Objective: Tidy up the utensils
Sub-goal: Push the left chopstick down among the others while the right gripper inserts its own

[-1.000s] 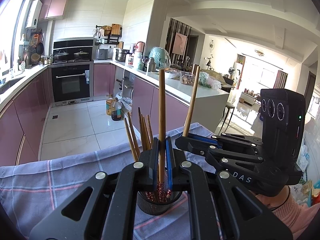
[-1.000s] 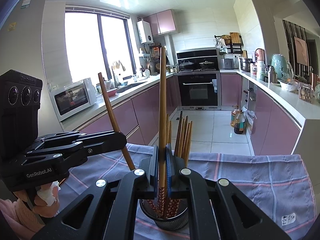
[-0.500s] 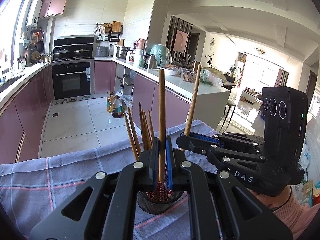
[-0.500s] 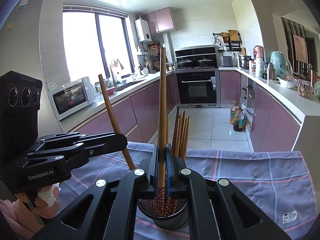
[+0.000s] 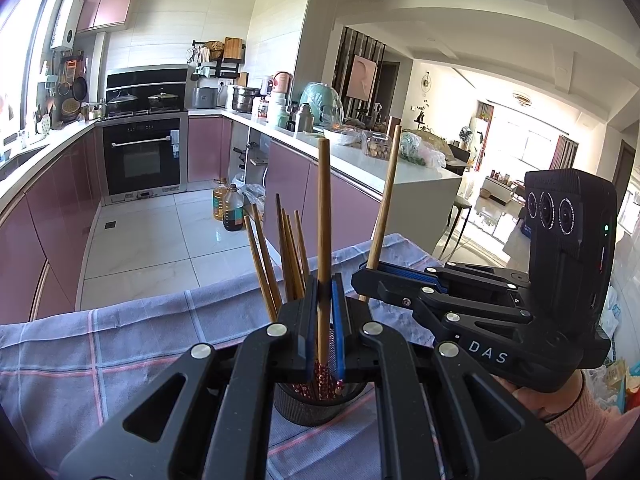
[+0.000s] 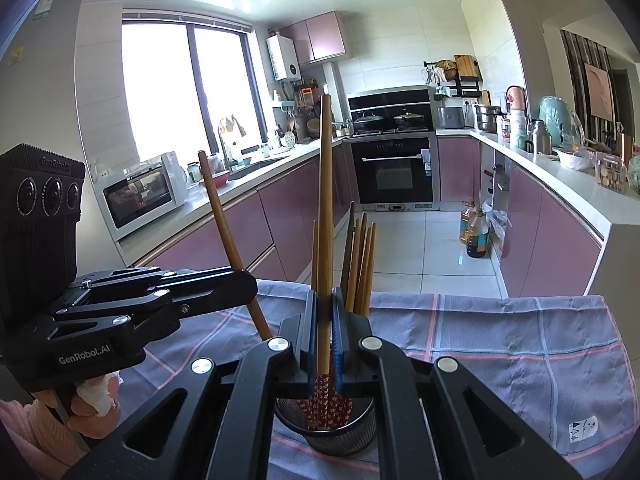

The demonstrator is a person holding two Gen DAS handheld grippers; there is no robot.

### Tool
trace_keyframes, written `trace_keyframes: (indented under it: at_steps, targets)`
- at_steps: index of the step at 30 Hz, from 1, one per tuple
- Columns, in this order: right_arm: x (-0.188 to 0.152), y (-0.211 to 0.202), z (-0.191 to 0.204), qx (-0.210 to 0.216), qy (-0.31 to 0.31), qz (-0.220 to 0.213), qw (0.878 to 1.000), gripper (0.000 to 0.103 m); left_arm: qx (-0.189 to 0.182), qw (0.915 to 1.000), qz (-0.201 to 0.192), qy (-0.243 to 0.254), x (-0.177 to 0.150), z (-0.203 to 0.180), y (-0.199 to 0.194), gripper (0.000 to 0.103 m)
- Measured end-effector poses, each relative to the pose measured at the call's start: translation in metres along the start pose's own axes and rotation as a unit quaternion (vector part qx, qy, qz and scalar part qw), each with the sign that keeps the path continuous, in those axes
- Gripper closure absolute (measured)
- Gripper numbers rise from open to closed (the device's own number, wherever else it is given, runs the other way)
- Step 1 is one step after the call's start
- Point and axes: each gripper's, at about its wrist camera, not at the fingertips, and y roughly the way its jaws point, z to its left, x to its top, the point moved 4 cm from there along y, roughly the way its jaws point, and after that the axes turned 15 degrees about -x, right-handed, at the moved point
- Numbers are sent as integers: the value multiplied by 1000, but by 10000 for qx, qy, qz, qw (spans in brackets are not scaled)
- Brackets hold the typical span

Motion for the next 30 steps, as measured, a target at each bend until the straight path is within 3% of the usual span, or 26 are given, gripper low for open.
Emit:
trace_keyframes:
  at_steps: [30]
  targets:
    - [-13, 8, -3, -12, 45, 117, 9999, 97, 63, 9999, 106, -36, -7, 5, 12, 95]
